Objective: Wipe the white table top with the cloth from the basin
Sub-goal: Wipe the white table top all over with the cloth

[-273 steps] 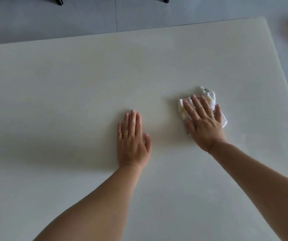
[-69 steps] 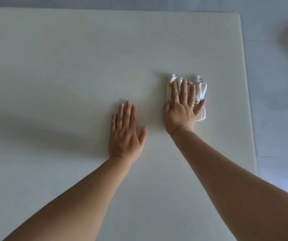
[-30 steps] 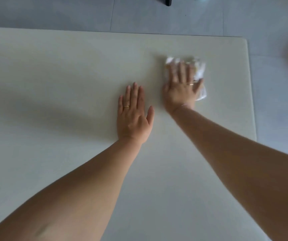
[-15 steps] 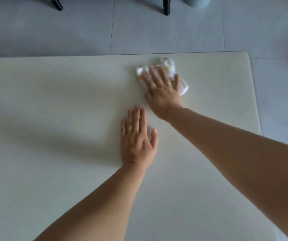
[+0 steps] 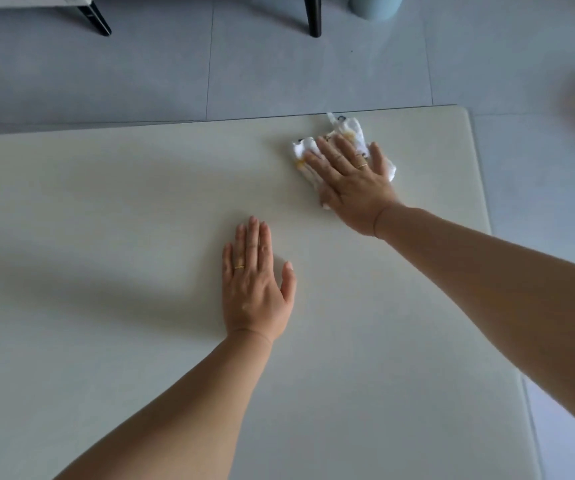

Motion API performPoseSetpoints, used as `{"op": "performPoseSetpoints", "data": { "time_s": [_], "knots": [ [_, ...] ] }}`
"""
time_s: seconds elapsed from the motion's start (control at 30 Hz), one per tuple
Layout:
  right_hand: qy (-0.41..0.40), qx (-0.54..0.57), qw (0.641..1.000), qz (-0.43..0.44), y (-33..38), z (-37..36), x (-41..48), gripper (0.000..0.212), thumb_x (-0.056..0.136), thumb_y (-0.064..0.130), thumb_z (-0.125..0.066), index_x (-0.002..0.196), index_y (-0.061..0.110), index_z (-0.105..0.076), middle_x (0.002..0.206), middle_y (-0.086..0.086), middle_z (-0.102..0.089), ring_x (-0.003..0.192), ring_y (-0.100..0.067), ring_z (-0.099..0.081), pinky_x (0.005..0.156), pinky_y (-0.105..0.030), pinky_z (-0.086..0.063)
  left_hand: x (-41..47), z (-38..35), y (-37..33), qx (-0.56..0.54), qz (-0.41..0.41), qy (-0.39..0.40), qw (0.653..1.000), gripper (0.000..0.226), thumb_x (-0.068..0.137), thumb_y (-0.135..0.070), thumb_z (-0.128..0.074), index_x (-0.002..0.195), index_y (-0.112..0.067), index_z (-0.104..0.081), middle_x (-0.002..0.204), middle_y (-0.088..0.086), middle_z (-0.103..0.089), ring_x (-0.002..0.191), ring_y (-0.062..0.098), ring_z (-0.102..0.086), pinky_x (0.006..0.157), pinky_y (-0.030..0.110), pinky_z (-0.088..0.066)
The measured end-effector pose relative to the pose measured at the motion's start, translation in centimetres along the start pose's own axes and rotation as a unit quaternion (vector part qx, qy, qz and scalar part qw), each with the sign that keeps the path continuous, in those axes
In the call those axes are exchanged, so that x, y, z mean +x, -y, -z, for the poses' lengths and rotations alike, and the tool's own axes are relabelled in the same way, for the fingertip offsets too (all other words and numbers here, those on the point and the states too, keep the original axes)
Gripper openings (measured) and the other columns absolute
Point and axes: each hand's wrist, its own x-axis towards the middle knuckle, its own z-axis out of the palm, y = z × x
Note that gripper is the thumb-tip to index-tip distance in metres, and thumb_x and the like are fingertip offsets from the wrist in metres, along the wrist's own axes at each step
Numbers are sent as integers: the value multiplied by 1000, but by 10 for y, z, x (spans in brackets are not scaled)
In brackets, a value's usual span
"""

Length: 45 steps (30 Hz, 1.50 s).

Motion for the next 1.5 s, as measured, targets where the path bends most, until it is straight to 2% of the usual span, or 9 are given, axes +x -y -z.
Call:
{"op": "performPoseSetpoints", "data": {
  "time_s": [0.07,0.23,0.43,0.63,0.83,1.03,1.17,1.3,1.5],
  "knots": [
    [-11,-13,1000,-23,-42,4,-11,55,99,38,-30,149,37,-6,159,9,-5,146,-16,2,112,-55,4,1,0,0,3,-3,-2,1000,68,89,-41,-29,147,-7,-29,157,9,-24,145,26,-20,118,43,-15],
    [-42,74,947,-309,-38,1,-18,56,96,38,-25,149,39,-5,159,9,2,146,-17,6,110,-57,10,2,-3,2,7,-7,-9,1000,68,89,-41,-29,147,-6,-28,156,10,-24,145,26,-19,117,42,-13],
    [-4,-4,1000,-18,-9,-13,-85,55,98,40,-27,149,37,-7,159,10,-3,147,-16,3,113,-53,6,0,-3,2,10,-6,-11,1000,70,87,-42,-26,148,-7,-26,157,9,-22,146,25,-17,118,41,-12],
    [-51,85,955,-278,5,-20,-118,59,96,35,-31,149,39,-5,159,9,3,146,-16,8,111,-54,11,-1,-7,2,30,-7,-8,999,70,87,-40,-25,149,-7,-23,158,11,-19,146,27,-15,117,43,-10],
    [0,19,999,-44,16,-27,-182,57,97,39,-29,148,41,-2,159,13,0,146,-14,7,114,-49,8,-4,3,3,56,2,41,998,69,97,-38,-39,151,-9,-10,160,8,-4,148,24,-1,119,41,2],
    [-31,90,957,-272,31,-25,-206,64,94,33,-37,148,40,-4,159,9,0,146,-16,6,112,-53,8,-119,2,-29,12,-57,9,998,68,94,-44,-30,148,-4,-26,156,14,-22,145,29,-18,118,43,-8],
    [5,75,984,-162,96,-40,-253,66,94,31,-38,148,37,-1,159,9,3,146,-19,12,111,-53,15,-189,-17,-44,22,-86,58,994,65,96,-45,-27,146,-4,-30,155,12,-24,144,27,-21,115,46,-20],
    [-27,67,987,-143,85,-30,-251,54,91,49,-35,143,36,-29,152,0,-28,144,-22,-12,111,-61,5,-192,-22,-43,15,-66,51,996,66,92,-43,-34,146,-5,-32,154,13,-28,143,27,-25,115,45,-19],
    [0,21,992,-127,81,-42,-238,57,96,52,-26,149,30,-20,158,-4,-15,146,-30,2,115,-56,3,-193,-22,-44,22,-58,59,996,67,91,-42,-33,147,-5,-28,155,12,-25,145,26,-20,117,45,-17]
  ]
}}
